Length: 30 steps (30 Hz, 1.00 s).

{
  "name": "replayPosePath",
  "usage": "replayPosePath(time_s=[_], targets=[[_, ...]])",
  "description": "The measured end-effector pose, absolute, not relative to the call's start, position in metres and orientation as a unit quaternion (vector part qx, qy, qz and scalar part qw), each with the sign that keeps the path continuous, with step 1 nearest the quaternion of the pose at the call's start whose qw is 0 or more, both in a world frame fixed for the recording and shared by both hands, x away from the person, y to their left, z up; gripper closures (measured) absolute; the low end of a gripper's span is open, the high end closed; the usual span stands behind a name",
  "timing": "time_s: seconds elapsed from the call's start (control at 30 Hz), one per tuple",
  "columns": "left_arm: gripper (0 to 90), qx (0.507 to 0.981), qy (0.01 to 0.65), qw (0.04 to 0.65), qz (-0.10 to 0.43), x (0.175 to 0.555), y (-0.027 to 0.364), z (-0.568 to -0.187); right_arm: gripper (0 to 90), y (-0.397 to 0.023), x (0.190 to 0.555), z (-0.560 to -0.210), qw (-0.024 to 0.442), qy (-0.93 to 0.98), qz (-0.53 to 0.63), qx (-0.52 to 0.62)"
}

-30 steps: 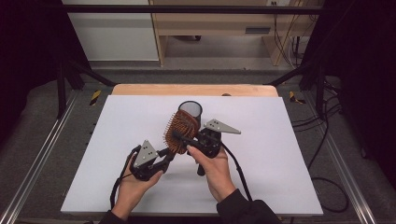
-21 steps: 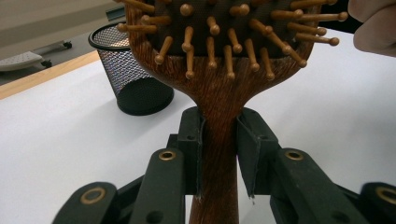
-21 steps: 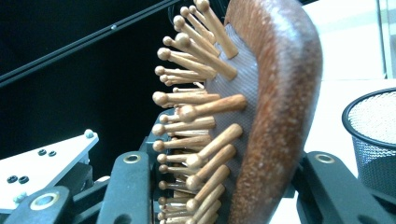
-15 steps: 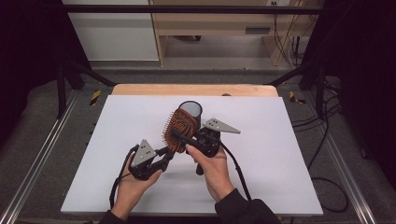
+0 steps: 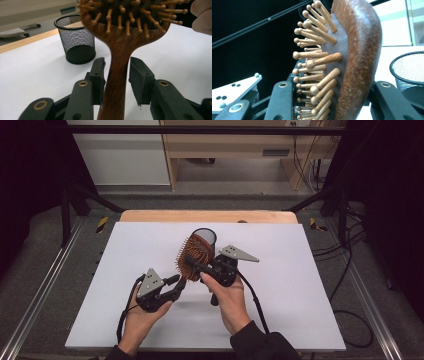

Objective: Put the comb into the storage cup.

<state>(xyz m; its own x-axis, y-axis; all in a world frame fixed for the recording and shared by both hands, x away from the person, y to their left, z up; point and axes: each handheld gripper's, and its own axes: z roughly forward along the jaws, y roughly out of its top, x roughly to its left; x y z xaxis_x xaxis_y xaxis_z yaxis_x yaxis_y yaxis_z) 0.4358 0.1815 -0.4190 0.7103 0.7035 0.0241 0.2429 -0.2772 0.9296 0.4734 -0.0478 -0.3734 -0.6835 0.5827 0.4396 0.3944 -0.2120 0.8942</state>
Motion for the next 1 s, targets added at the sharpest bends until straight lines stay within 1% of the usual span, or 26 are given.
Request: replayPosePath(time_s=[0.23, 0.3, 0.5, 0.57, 0.63, 0.7, 0.73, 0.83, 1.0], targets=[[44.4, 0.758, 0.313, 0.522, 0.236, 0.433, 0.189, -0.419, 53.7, -0.058, 0.482, -0.371, 0.079, 0.616, 0.671, 0.406], [40.2, 0.755, 0.315, 0.520, 0.247, 0.430, 0.195, -0.420, 53.7, -0.062, 0.486, -0.370, 0.081, 0.614, 0.668, 0.413], [28.1, 0.744, 0.328, 0.525, 0.252, 0.418, 0.224, -0.423, 53.5, -0.071, 0.497, -0.365, 0.094, 0.613, 0.662, 0.420], [24.4, 0.735, 0.341, 0.528, 0.255, 0.412, 0.237, -0.425, 53.5, -0.073, 0.499, -0.362, 0.099, 0.613, 0.662, 0.420], [19.3, 0.723, 0.356, 0.530, 0.264, 0.408, 0.248, -0.427, 53.4, -0.074, 0.501, -0.359, 0.106, 0.613, 0.659, 0.422], [11.7, 0.709, 0.371, 0.535, 0.270, 0.408, 0.256, -0.430, 53.3, -0.075, 0.503, -0.355, 0.115, 0.617, 0.656, 0.419], [9.7, 0.707, 0.374, 0.534, 0.274, 0.410, 0.260, -0.431, 53.3, -0.075, 0.504, -0.353, 0.117, 0.617, 0.655, 0.419], [6.1, 0.699, 0.381, 0.536, 0.281, 0.417, 0.268, -0.433, 53.2, -0.076, 0.509, -0.349, 0.121, 0.616, 0.654, 0.421], [6.0, 0.676, 0.388, 0.559, 0.283, 0.420, 0.286, -0.433, 53.1, -0.078, 0.520, -0.344, 0.123, 0.609, 0.656, 0.428]])
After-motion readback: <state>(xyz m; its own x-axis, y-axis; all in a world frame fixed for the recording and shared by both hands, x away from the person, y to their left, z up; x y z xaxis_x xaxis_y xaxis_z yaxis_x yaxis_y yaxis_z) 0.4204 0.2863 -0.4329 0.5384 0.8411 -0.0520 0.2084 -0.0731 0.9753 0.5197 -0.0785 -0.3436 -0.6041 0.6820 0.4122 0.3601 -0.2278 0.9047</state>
